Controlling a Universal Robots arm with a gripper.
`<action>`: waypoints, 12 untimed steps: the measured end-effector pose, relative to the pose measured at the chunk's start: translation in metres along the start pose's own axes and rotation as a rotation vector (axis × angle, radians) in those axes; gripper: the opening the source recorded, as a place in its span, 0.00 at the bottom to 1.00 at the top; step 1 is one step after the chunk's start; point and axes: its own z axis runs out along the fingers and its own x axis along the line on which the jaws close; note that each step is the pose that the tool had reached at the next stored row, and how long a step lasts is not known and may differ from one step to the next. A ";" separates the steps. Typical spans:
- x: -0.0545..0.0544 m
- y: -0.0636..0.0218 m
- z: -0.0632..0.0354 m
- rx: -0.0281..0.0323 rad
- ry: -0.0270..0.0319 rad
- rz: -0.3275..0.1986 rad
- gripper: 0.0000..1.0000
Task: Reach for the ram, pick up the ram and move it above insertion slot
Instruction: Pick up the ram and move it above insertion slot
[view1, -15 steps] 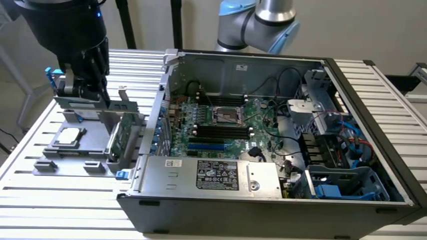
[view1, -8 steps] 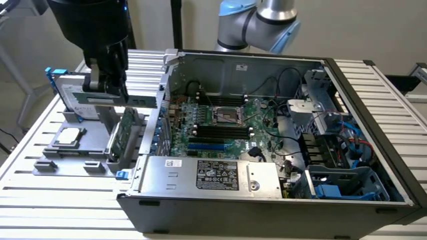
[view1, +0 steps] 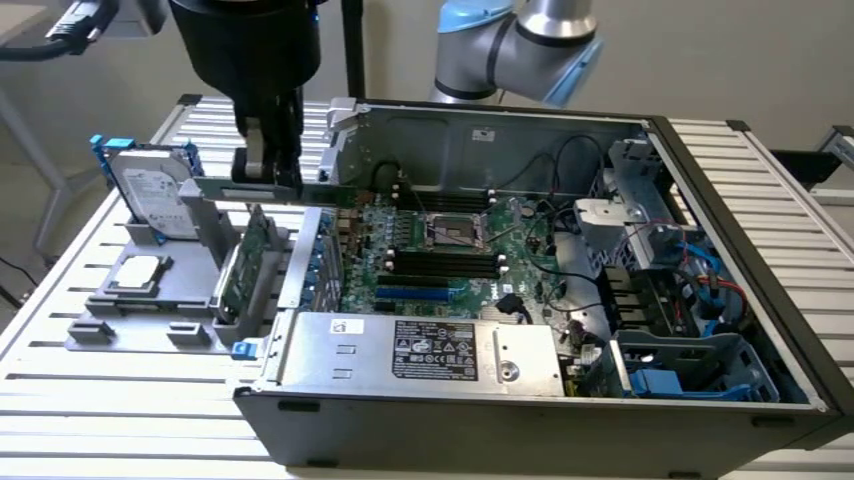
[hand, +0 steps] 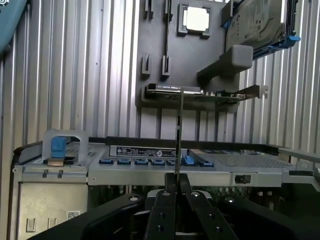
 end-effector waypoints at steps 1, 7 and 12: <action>0.000 -0.0045 -0.0002 0.0003 -0.0048 0.000 0.14; 0.001 -0.0318 -0.0015 0.0008 -0.0208 -0.001 0.14; 0.001 -0.0546 -0.0010 0.0009 -0.0230 -0.001 0.14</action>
